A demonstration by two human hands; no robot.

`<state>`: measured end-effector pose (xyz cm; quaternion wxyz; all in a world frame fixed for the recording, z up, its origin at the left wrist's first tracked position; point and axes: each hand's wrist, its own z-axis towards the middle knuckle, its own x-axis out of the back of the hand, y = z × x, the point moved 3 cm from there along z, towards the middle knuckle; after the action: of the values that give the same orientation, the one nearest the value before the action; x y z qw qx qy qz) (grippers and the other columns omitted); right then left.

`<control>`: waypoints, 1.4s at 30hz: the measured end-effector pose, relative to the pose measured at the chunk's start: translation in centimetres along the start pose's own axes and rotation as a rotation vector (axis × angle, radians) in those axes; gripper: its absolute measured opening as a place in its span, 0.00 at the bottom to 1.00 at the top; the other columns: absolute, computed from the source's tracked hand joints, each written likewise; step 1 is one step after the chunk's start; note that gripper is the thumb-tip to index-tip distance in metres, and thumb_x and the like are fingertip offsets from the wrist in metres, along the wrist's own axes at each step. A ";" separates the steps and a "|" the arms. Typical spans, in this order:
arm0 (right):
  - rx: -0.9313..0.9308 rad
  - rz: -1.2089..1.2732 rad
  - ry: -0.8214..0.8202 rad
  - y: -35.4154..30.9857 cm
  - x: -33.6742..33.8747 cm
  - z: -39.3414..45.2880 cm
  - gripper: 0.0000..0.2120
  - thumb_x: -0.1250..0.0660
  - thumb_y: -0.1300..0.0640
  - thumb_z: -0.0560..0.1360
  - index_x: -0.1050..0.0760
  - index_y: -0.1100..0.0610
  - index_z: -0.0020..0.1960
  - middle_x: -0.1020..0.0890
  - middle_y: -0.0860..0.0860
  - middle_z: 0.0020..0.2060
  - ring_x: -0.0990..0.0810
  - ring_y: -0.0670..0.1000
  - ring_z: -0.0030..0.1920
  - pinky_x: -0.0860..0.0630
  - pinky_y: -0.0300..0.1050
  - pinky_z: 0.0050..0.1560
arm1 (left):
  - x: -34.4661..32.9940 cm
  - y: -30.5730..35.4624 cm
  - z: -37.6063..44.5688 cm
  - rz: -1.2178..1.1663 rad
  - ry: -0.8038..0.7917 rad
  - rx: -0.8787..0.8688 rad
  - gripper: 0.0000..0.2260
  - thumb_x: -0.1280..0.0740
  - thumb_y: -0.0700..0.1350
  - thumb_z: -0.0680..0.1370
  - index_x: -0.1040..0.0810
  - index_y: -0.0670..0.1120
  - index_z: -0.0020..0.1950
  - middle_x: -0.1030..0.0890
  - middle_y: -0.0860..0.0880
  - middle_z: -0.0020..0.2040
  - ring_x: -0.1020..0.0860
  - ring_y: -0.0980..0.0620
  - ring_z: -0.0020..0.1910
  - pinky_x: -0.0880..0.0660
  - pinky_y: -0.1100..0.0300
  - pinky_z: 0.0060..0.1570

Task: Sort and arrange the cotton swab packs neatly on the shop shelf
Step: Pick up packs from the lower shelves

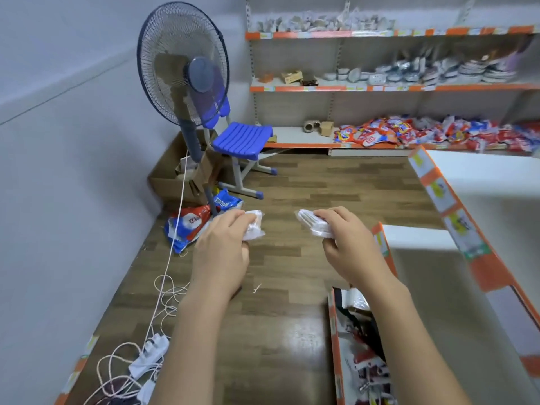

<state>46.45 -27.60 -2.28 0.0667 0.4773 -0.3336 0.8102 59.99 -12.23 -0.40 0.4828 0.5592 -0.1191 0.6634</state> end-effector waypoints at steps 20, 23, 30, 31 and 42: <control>-0.027 -0.040 0.004 5.7 -8.5 33.0 0.26 0.41 0.70 0.68 0.27 0.57 0.64 0.24 0.50 0.57 0.27 0.54 0.57 0.33 0.40 0.50 | -9.6 -8.9 33.7 -0.080 -0.043 -0.066 0.20 0.37 0.35 0.74 0.27 0.48 0.64 0.25 0.51 0.61 0.29 0.52 0.60 0.32 0.56 0.58; -0.034 -0.049 0.045 6.8 -8.9 38.0 0.26 0.41 0.70 0.67 0.28 0.57 0.64 0.24 0.51 0.58 0.27 0.53 0.57 0.31 0.42 0.53 | -11.0 -9.4 39.7 -0.074 -0.045 -0.096 0.21 0.37 0.34 0.73 0.26 0.47 0.64 0.25 0.50 0.62 0.29 0.50 0.61 0.32 0.54 0.59; -0.134 -0.056 0.047 13.3 -10.5 46.1 0.26 0.42 0.70 0.68 0.28 0.57 0.64 0.24 0.50 0.58 0.28 0.53 0.57 0.37 0.35 0.48 | -17.8 -8.5 49.5 -0.081 -0.138 -0.161 0.21 0.38 0.32 0.71 0.24 0.47 0.61 0.23 0.51 0.59 0.29 0.49 0.60 0.31 0.52 0.57; -0.142 -0.055 0.044 14.4 -10.7 47.3 0.26 0.42 0.70 0.68 0.28 0.57 0.64 0.24 0.50 0.58 0.28 0.53 0.57 0.37 0.35 0.48 | -18.9 -8.3 50.9 -0.078 -0.150 -0.158 0.21 0.38 0.32 0.71 0.25 0.48 0.62 0.24 0.51 0.59 0.29 0.50 0.60 0.31 0.53 0.57; -0.102 -0.070 0.058 27.7 -8.1 65.8 0.25 0.40 0.70 0.66 0.27 0.58 0.63 0.23 0.54 0.56 0.27 0.56 0.57 0.33 0.42 0.53 | -28.3 -1.5 70.0 -0.056 -0.125 -0.149 0.21 0.38 0.34 0.73 0.27 0.48 0.64 0.26 0.51 0.63 0.31 0.50 0.63 0.34 0.54 0.60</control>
<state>86.93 -86.91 -0.94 0.1292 0.4608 -0.3556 0.8028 102.43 -74.66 -1.03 0.5330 0.5650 -0.1825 0.6028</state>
